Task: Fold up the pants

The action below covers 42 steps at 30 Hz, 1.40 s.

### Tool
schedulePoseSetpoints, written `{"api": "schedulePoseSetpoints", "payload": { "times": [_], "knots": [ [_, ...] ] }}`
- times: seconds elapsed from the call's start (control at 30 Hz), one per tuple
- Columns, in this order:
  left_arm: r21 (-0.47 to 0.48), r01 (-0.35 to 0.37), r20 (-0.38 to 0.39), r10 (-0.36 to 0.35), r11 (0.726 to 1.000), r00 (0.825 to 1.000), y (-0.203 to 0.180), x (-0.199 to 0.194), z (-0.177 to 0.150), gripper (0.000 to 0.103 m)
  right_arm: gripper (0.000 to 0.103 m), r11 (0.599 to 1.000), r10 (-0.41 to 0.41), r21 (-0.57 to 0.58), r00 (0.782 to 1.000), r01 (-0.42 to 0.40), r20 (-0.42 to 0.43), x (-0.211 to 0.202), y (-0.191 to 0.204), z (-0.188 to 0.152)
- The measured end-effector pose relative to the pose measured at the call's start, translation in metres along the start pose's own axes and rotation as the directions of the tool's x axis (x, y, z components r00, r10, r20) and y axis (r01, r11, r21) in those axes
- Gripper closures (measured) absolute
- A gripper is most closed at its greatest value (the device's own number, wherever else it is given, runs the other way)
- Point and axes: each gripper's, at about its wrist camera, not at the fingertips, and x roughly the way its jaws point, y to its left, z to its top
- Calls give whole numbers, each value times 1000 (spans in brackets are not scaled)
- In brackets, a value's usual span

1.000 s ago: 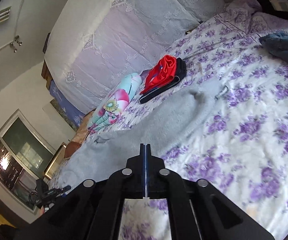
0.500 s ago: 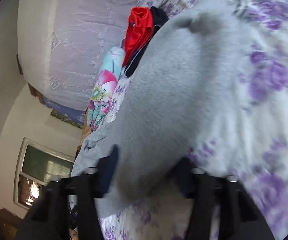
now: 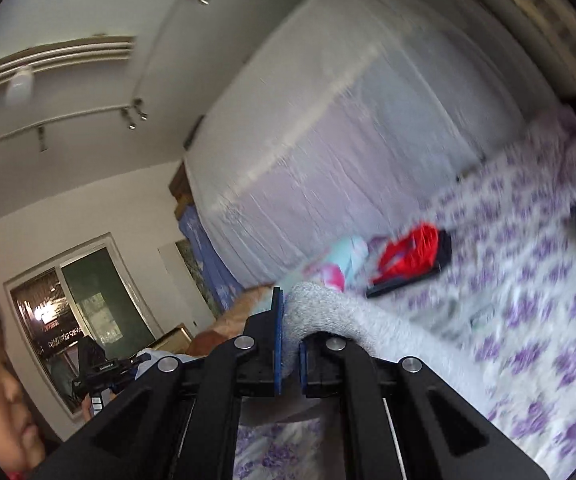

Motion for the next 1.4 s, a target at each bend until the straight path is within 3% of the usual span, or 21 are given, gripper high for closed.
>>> {"api": "schedulePoseSetpoints", "payload": {
  "times": [0.13, 0.3, 0.43, 0.63, 0.83, 0.9, 0.97, 1.03, 1.1, 1.17, 1.3, 1.4],
  "knots": [
    [-5, 28, -16, -29, 1000, 999, -8, 18, 23, 83, 97, 998, -58, -15, 998, 58, 14, 13, -18, 17],
    [-73, -17, -111, 8, 997, 994, 21, 89, 50, 83, 96, 983, -136, 109, 982, 151, -129, 106, -88, 15],
    [-121, -123, -180, 100, 985, 979, 60, 163, 66, 83, 96, 951, -208, 168, 941, 258, -269, 199, -148, 1],
    [-164, -255, -232, 214, 953, 949, 111, 258, 94, 83, 96, 925, -307, 105, 882, 365, -359, 317, -195, 10],
    [-242, -380, -273, 313, 893, 910, 171, 330, 85, 79, 91, 896, -357, 58, 792, 440, -495, 415, -245, -9],
    [-309, -386, -288, 302, 869, 909, 192, 342, 71, 59, 90, 883, -331, 120, 784, 453, -525, 428, -264, -20],
    [-341, -376, -278, 289, 862, 916, 205, 346, 59, 53, 84, 875, -292, 188, 795, 447, -531, 429, -274, -26],
    [-316, -353, -281, 268, 881, 921, 205, 343, 61, 51, 62, 879, -246, 228, 808, 419, -535, 423, -274, -23],
    [-267, -344, -248, 280, 900, 927, 198, 333, 68, 30, 53, 881, -226, 247, 818, 403, -529, 410, -267, -12],
    [-225, -368, -206, 325, 902, 923, 188, 323, 73, 21, 41, 889, -251, 214, 820, 406, -515, 392, -255, 6],
    [-165, -367, -187, 337, 915, 923, 177, 311, 79, 21, 39, 902, -338, 81, 810, 425, -479, 341, -223, 32],
    [-149, -388, -168, 363, 910, 916, 175, 298, 79, 21, 39, 884, -426, -32, 778, 466, -462, 300, -207, 25]
  ]
}}
